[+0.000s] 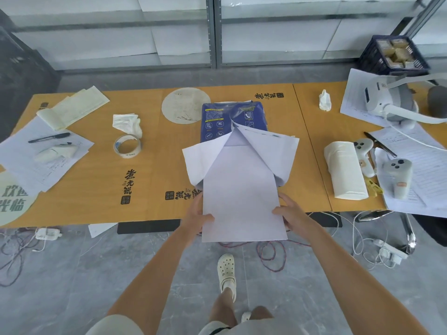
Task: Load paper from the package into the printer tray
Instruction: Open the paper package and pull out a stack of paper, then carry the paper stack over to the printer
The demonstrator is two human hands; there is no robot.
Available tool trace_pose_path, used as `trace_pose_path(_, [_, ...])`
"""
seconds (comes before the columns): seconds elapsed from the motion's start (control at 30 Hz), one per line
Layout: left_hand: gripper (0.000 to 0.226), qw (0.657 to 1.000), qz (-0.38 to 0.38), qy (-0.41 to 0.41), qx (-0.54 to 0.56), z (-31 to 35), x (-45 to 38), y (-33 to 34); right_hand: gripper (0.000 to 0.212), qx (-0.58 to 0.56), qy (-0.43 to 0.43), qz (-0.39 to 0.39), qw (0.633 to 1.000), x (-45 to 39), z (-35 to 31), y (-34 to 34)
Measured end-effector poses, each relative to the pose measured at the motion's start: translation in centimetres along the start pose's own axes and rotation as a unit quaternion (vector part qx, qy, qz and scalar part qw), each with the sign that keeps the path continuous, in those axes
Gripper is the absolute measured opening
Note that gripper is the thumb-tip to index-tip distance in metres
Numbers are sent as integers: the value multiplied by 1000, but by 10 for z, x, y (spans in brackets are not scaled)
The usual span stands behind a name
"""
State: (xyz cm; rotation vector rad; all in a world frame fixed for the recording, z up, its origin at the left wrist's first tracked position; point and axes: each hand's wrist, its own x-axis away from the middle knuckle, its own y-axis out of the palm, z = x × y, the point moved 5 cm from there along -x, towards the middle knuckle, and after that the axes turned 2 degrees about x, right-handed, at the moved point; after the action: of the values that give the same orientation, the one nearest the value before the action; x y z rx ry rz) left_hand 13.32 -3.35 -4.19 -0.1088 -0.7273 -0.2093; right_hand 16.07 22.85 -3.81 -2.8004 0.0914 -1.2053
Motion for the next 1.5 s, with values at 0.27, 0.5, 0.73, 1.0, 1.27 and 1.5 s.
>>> trace_pose_path(0.27, [76, 1000, -2, 7, 11, -15, 28, 0, 53, -33, 0, -32, 999, 19, 19, 8])
trace_pose_path(0.5, [81, 998, 12, 57, 21, -38, 99, 11, 52, -3, -55, -48, 997, 83, 45, 7])
trace_pose_path(0.73, [76, 987, 24, 162, 10, -12, 152, 12, 55, 4, -152, -32, 988, 135, 17, 0])
trace_pose_path(1.0, [76, 967, 21, 253, 20, 29, 207, 9, 62, -116, -269, -69, 954, 181, -43, 1])
trace_pose_path(1.27, [51, 974, 4, 217, 57, 68, 211, -7, 63, -77, -338, -91, 934, 204, -71, 13])
trace_pose_path(1.5, [41, 965, 23, 249, 83, 87, 217, -27, 50, -64, -329, -107, 936, 203, -88, 40])
